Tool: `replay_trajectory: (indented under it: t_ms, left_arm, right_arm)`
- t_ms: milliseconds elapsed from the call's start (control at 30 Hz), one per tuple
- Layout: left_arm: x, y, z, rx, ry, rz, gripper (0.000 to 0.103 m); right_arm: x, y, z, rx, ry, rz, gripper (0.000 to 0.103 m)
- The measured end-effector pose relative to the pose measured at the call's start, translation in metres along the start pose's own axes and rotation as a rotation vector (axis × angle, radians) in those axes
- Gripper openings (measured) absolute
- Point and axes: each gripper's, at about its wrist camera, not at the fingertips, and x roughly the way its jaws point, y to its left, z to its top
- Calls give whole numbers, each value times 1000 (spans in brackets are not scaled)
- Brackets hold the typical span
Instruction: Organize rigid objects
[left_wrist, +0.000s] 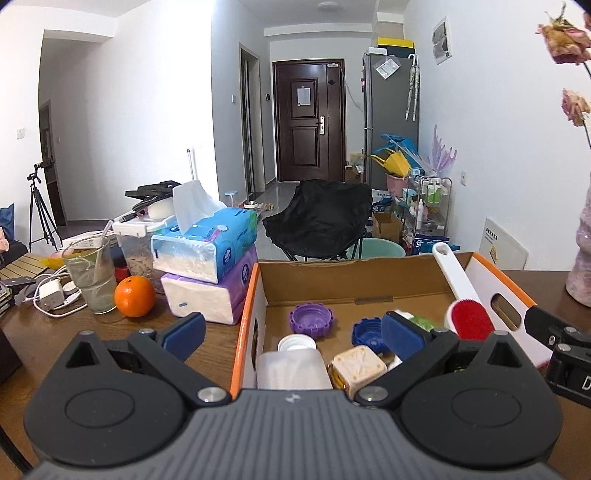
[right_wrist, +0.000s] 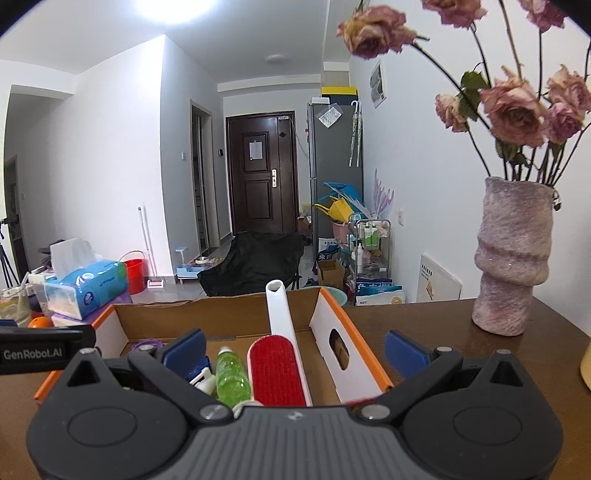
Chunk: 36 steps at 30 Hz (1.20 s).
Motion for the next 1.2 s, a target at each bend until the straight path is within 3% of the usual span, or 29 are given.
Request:
replay_trajectory:
  t_ms: [533, 900, 1200]
  left_arm:
    - [-114, 8, -28, 13, -11, -68, 103]
    - [-210, 22, -76, -2, 15, -120, 103]
    - [-302, 36, -112, 33, -39, -125, 103]
  right_arm:
    - [-132, -5, -12, 6, -44, -29, 103]
    - [-245, -20, -46, 14, -67, -42, 103]
    - [-345, -26, -73, 17, -112, -46, 103]
